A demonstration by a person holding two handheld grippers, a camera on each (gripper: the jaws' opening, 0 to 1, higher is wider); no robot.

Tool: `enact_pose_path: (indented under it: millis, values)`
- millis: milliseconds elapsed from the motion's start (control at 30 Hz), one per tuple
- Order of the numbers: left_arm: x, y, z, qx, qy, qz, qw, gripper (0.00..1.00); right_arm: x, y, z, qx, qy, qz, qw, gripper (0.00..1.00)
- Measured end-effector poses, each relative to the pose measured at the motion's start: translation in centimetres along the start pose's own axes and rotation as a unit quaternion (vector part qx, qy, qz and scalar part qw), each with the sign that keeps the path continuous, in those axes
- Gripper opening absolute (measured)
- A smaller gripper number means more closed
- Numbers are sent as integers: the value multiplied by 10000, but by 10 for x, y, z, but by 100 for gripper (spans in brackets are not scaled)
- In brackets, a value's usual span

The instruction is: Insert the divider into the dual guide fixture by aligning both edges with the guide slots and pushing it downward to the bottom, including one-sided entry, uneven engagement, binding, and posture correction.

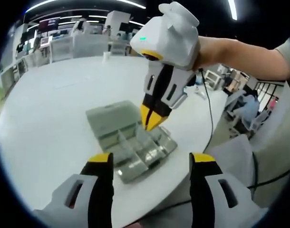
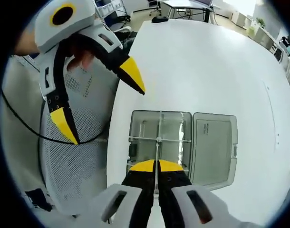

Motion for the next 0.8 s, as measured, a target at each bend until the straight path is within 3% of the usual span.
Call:
enact_pose_path:
  millis: [800]
  values:
    - [-1, 1, 0, -31, 12, -34, 10000, 63, 4, 1, 2, 15, 50, -21, 10000, 0]
Point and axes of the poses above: the point that each gripper's makers call its tool centre point, and the gripper's own axes: x roughly forward along the fingers, z roughly to its left, y roughly out of its underside, the point moved 2 cm from there along -x, roughly backward along the fingers, and after that the axes turned 2 degrees about -z, right-handed, at the moved point
